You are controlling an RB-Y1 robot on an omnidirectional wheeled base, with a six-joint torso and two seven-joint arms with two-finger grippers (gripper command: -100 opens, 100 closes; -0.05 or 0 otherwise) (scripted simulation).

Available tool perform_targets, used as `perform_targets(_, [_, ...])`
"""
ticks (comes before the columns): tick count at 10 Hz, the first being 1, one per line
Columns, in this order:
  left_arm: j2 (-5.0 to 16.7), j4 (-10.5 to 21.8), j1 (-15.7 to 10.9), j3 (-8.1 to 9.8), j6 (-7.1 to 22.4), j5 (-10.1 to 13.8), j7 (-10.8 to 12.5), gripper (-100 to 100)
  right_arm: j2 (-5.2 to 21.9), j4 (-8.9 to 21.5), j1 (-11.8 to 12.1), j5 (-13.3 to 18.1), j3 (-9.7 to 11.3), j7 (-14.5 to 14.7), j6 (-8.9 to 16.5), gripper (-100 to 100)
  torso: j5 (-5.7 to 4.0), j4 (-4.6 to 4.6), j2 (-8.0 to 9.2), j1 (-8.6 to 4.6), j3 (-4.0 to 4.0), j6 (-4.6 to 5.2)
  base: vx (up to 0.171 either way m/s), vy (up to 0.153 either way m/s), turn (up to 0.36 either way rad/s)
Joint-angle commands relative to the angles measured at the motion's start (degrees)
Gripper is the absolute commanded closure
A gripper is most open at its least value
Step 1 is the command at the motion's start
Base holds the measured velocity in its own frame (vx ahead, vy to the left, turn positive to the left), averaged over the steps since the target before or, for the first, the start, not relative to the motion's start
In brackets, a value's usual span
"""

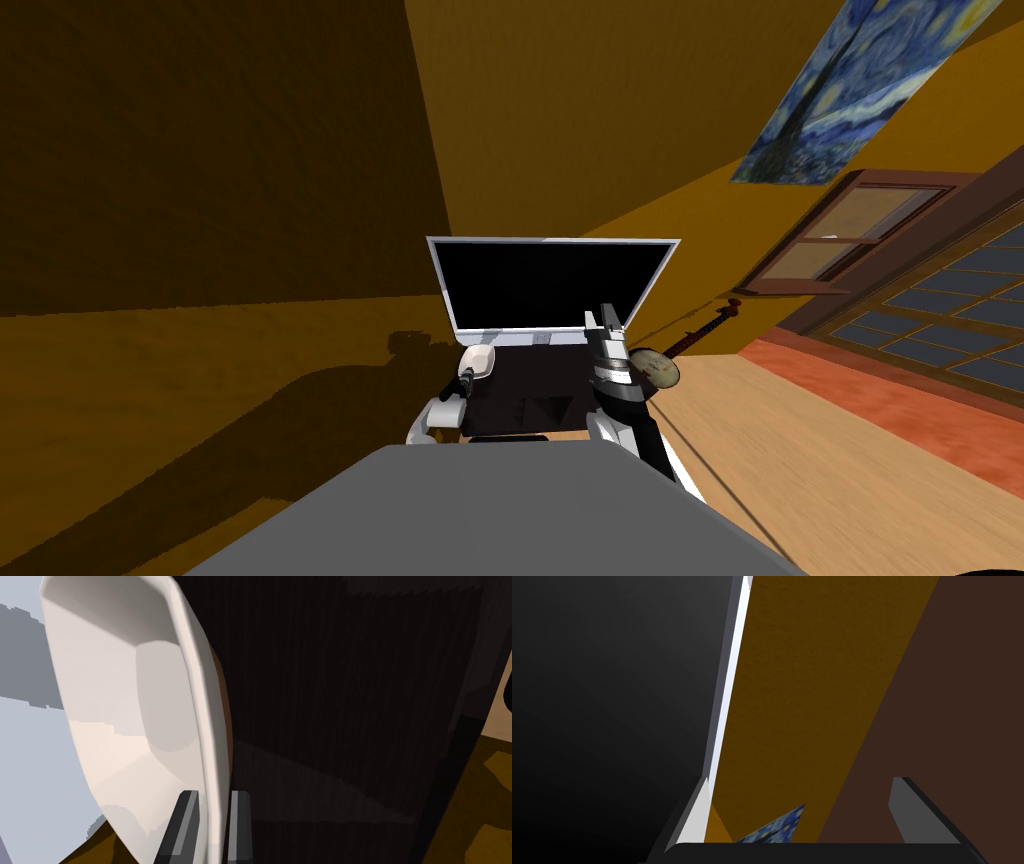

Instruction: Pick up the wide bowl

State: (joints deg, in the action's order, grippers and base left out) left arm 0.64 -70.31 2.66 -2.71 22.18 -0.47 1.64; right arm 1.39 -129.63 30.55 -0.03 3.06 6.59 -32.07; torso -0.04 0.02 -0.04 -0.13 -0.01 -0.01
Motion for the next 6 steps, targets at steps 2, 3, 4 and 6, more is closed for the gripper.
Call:
perform_targets(2, [0.0,0.01,0.01,0.0,0.01,0.0,0.0,0,0.0,0.0,0.0,0.0,0.0,0.0,0.0,0,0.0,0.01,0.01,0.0,0.01,0.0,0.0,0.0,0.0])
perform_targets(3, [0.19,-1.64,0.25,-0.18,1.39,0.14,-0.01,100,0.0,0.0,0.0,0.0,0.0,0.0,0.0,0,-0.01,0.02,0.02,-0.01,0.02,0.0,-0.039,0.001,0.005])
perform_targets(4, [0.21,-2.68,0.49,-0.27,2.23,0.13,-0.02,100,0.0,0.0,0.0,0.0,0.0,0.0,0.0,0,-0.02,0.05,0.16,-0.01,0.09,-0.01,-0.061,0.017,0.005])
perform_targets(6, [0.18,-3.32,0.67,-0.32,2.58,0.08,-0.03,100,0.0,0.0,-0.01,0.0,0.0,0.0,0.0,0,-0.02,0.09,0.33,0.01,0.2,-0.01,-0.05,0.004,0.002])
